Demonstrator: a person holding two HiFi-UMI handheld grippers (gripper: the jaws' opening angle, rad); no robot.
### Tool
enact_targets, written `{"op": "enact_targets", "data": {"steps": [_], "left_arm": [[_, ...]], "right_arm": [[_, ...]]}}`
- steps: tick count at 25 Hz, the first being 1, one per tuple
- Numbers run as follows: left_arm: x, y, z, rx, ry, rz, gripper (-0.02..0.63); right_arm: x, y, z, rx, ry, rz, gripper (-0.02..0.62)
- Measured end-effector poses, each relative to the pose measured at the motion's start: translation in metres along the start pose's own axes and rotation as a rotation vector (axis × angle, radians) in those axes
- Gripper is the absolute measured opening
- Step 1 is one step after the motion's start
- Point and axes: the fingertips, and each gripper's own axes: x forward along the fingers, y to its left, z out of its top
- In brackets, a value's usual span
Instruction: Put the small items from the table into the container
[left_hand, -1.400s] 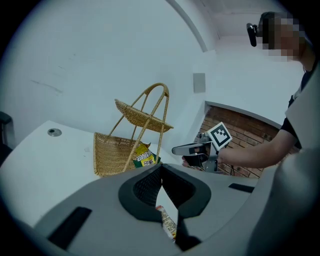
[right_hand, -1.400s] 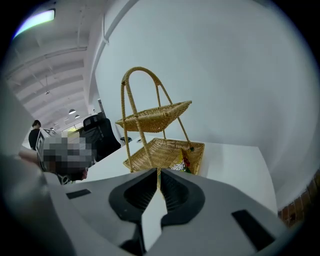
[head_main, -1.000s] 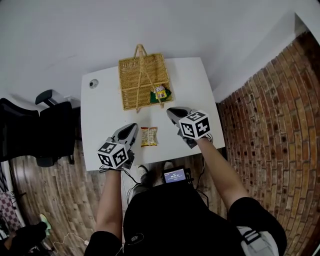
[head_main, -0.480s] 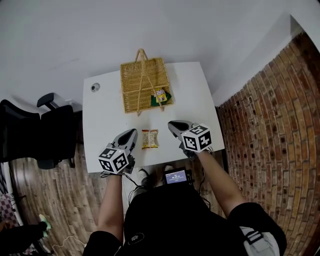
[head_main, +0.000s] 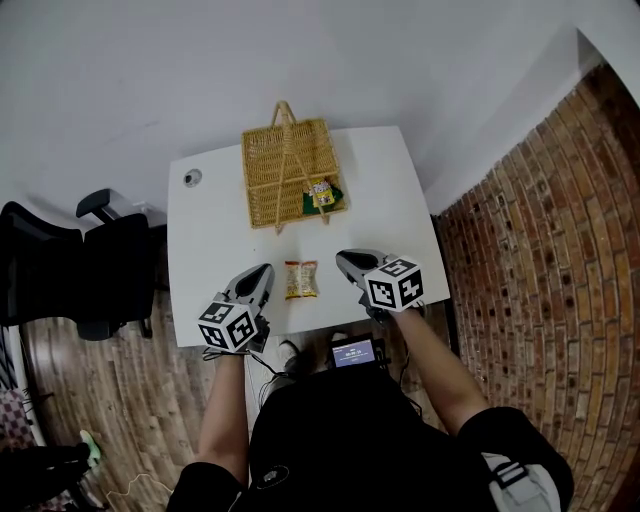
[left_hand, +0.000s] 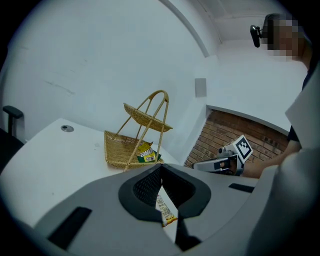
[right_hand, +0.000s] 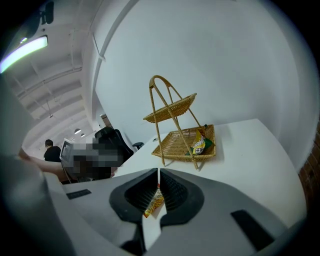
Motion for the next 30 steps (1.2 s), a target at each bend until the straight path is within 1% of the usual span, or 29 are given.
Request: {"op": "enact_targets", "data": {"steps": [11, 13, 16, 19, 21, 24, 30], "left_arm": [[-0.010, 0.015, -0.016, -0.042, 0.047, 0.030, 0.011], [-0.010, 0.019, -0.021, -0.049, 0.070, 0.047, 0.032], [-0.011, 0.026, -0.028, -0.045, 0.113, 0.075, 0.066], [-0.011, 0.032, -0.039, -0.024, 0.166, 0.104, 0.117], [-0.011, 0.038, -0.047, -0.011, 0.205, 0.128, 0.137], [-0.011, 0.046, -0.059, 0.000, 0.264, 0.164, 0.158], [-0.005, 0.062, -0.079, 0.040, 0.371, 0.229, 0.167]], "right_arm": [[0.006, 0.004, -0.002, 0.012, 0.009, 0.027, 0.023], [0.008, 0.004, -0.002, 0.011, 0.010, 0.032, 0.023], [0.010, 0.006, -0.002, 0.009, 0.013, 0.042, 0.023], [0.012, 0.007, -0.002, 0.008, 0.017, 0.051, 0.023], [0.014, 0.007, -0.003, 0.009, 0.020, 0.057, 0.023], [0.016, 0.006, -0.004, 0.010, 0.028, 0.063, 0.023], [0.029, 0.007, -0.006, -0.006, 0.059, 0.079, 0.023]]}}
